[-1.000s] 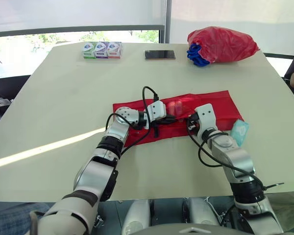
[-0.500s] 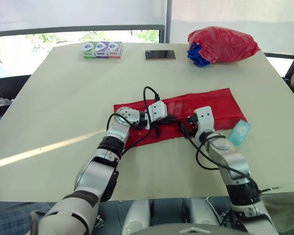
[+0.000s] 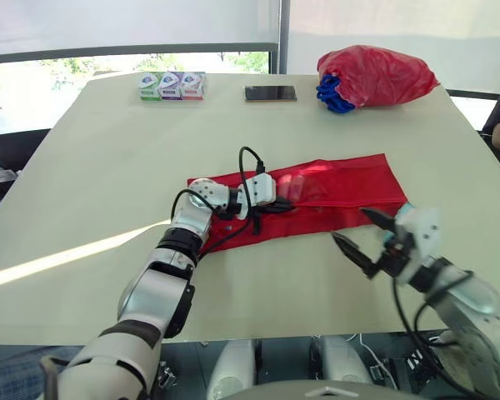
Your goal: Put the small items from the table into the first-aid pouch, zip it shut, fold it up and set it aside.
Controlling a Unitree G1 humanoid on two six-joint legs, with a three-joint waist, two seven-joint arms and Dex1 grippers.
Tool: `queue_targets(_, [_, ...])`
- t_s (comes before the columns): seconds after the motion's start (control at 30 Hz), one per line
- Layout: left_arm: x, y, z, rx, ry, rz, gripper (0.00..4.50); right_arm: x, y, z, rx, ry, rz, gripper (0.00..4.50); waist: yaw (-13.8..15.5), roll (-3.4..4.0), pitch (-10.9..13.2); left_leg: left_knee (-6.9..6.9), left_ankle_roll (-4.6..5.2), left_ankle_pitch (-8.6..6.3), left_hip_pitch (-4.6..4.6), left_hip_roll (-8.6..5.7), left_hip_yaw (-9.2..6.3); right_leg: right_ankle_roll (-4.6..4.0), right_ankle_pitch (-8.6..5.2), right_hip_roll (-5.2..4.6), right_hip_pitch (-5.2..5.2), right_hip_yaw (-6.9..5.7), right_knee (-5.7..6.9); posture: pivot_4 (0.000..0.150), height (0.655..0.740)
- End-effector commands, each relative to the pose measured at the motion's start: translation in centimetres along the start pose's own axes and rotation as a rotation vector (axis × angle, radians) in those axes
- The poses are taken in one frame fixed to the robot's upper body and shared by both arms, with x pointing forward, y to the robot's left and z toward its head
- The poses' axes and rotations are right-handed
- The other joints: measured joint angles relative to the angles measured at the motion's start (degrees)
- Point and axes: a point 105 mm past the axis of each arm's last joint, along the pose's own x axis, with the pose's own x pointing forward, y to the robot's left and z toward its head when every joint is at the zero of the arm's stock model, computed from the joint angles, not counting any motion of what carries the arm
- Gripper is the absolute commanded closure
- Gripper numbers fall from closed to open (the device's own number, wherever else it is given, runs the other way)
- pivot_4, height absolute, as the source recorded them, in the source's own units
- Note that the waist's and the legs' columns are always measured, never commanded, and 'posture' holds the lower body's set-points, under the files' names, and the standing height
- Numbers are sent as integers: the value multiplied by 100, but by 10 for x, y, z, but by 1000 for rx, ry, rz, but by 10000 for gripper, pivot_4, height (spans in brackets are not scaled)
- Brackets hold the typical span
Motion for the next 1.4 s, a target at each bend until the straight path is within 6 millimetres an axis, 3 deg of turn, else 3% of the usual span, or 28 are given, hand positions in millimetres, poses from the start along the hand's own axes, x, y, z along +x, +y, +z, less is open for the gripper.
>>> queue_targets(0.03, [-12, 9, -3, 39, 48, 0, 45000, -27, -15, 29, -79, -122, -37, 448, -9, 0, 0, 0, 0, 0, 1, 0, 1, 0, 0, 0, 0, 1, 1, 1500, 7400])
queue_targets(0.2, [-21, 16, -2, 51, 72, -9, 45000, -66, -29, 27, -135, -53, -92, 448, 12, 0, 0, -4, 0, 0, 4, 1, 2, 0, 0, 1, 1, 1, 1, 1500, 7400])
queue_targets(0.37, [-31, 17, -6, 41, 112, -42, 45000, -89, -26, 27, -128, 2, -83, 448, -8, 0, 0, -4, 0, 0, 6, 4, 7, 0, 0, 2, 1, 5, 2, 1500, 7400])
queue_targets(0.5, [-30, 25, -6, 14, 130, -11, 32103, -97, -26, 28, -134, 21, -83, 0, 9, -1, 0, -4, 0, 0, 5, 4, 6, 0, -1, 2, 1, 5, 1, 1500, 7400])
queue_targets(0.57, [-29, 26, 1, 10, 89, -17, 21713, -97, -24, 31, -137, 9, -77, 0, 13, -1, 0, -4, 0, 0, 4, 4, 6, 1, -1, 1, 1, 5, 1, 1500, 7400])
queue_targets(0.6, [-29, 25, 3, 9, 76, -30, 19101, -97, -23, 31, -138, 6, -75, 0, 15, -1, 0, -4, 0, 0, 4, 4, 6, 1, -1, 1, 1, 4, 1, 1500, 7400])
queue_targets(0.73, [-36, 20, 8, -27, 44, -98, 821, -98, -23, 34, -144, -1, -80, 0, 17, -1, 1, -4, 0, 0, 2, 4, 5, 1, -1, 0, 1, 3, 0, 1500, 7400])
queue_targets(0.93, [-21, 14, 37, -54, -92, -162, 821, -96, -20, 39, -160, -17, -72, 0, 31, -2, 1, -2, 1, 0, -2, 13, 4, 0, -1, -4, 1, 3, -1, 1500, 7400])
queue_targets(1.03, [-2, 10, 54, -31, -148, -128, 821, -95, -20, 41, -160, -24, -65, 0, 43, -1, 1, -2, 1, 0, -2, 15, 2, 0, -1, -4, 2, 4, 0, 1500, 7400])
queue_targets(1.17, [31, 20, 74, -67, -208, 18, 821, -93, -21, 41, -162, -25, -63, 0, 76, -1, 1, 3, 1, -1, -3, 14, 1, 1, 0, -4, 2, 3, 0, 1500, 7400])
queue_targets(1.4, [90, 16, 86, -107, -182, 99, 821, -90, -22, 41, -179, -33, -75, 0, 150, -1, 1, 3, 1, -1, -3, -1, 3, 1, 0, -3, 2, 5, -3, 1500, 7400])
